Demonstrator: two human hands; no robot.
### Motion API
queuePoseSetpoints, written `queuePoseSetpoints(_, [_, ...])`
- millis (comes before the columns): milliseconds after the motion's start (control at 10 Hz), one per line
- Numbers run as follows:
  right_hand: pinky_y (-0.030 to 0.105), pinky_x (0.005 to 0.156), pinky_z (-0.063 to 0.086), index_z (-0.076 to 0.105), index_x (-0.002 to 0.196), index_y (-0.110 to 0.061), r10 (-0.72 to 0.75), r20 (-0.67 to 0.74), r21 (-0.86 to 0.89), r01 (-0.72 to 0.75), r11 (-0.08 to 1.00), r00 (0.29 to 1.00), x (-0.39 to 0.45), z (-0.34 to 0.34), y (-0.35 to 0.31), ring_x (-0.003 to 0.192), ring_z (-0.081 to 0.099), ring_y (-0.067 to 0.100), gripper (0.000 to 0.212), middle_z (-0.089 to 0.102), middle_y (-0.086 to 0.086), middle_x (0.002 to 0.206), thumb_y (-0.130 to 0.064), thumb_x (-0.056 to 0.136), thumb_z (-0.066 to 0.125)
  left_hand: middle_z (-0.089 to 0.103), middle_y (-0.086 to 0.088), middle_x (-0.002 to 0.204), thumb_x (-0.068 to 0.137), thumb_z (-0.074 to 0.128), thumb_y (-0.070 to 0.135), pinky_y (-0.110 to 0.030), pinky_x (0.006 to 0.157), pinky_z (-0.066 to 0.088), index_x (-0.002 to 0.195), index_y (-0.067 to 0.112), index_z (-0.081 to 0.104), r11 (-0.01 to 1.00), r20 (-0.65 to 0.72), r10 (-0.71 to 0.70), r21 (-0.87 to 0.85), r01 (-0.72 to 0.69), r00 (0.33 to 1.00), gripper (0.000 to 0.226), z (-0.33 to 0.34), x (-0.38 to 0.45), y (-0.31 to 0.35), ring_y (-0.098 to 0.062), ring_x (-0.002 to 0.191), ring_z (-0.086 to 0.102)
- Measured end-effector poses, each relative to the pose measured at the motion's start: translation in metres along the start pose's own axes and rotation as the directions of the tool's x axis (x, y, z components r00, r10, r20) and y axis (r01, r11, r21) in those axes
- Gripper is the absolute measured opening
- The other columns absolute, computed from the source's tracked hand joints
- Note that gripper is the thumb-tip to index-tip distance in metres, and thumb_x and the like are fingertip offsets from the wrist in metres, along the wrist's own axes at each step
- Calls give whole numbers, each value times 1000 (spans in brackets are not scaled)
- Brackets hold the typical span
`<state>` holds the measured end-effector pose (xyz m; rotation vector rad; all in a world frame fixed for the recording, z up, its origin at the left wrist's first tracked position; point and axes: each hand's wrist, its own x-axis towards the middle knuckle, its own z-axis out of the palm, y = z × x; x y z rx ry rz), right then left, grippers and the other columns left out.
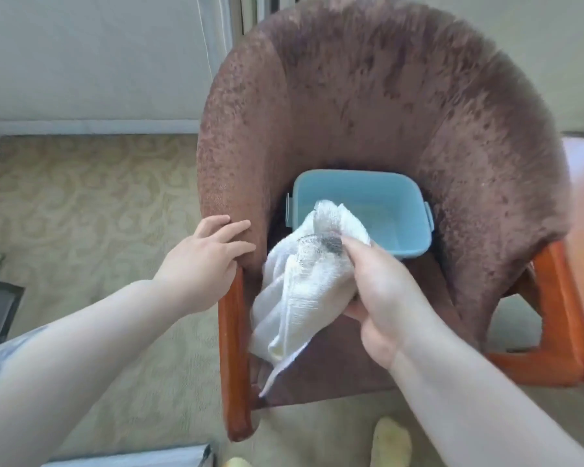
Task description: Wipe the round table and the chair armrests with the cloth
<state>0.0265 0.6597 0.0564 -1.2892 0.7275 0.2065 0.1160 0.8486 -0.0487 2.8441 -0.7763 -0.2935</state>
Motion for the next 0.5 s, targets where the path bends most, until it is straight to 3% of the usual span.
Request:
queuePoseSetpoints(100, [30,70,55,69,102,-25,-123,26,-134,126,983,992,15,-21,-72,82,73,11,17,76,-8,87,-31,90,58,22,14,156,95,35,21,-35,109,34,133,37,48,998,169,-62,19,60,984,43,-17,10,11,-15,143,9])
queuePoseSetpoints(200, [32,70,53,65,112,-25,-187,13,-289,183,940,982,42,-29,-121,86,69,16,27,74,-5,96,-39,89,57,17,13,158,97,32,23,-35,115,24,136,36,45,997,314,-78,2,81,946,43,-34,14,22,-13,146,6])
queuePoseSetpoints(300, [39,89,45,54,128,-20,-122,0,-681,89,727,993,60,-43,-142,108,56,23,52,58,2,126,-52,88,48,22,13,156,97,31,24,-32,117,20,133,37,48,998,319,-49,-16,57,946,42,-64,18,36,-12,146,11])
queuePoseSetpoints(400, [42,104,39,37,143,-17,-226,-16,-917,75,391,974,58,-62,-166,130,44,28,65,37,6,149,-47,87,50,29,14,154,96,33,24,-28,115,22,130,39,51,999,224,-43,-3,45,974,41,-116,35,52,-11,144,19])
queuePoseSetpoints(500, [41,104,40,38,142,-18,-327,-6,-941,106,322,945,39,-72,-214,130,44,28,59,39,5,148,-38,88,50,37,18,147,94,36,24,-28,110,29,126,41,55,998,59,-57,3,57,997,40,-189,60,73,-9,138,31])
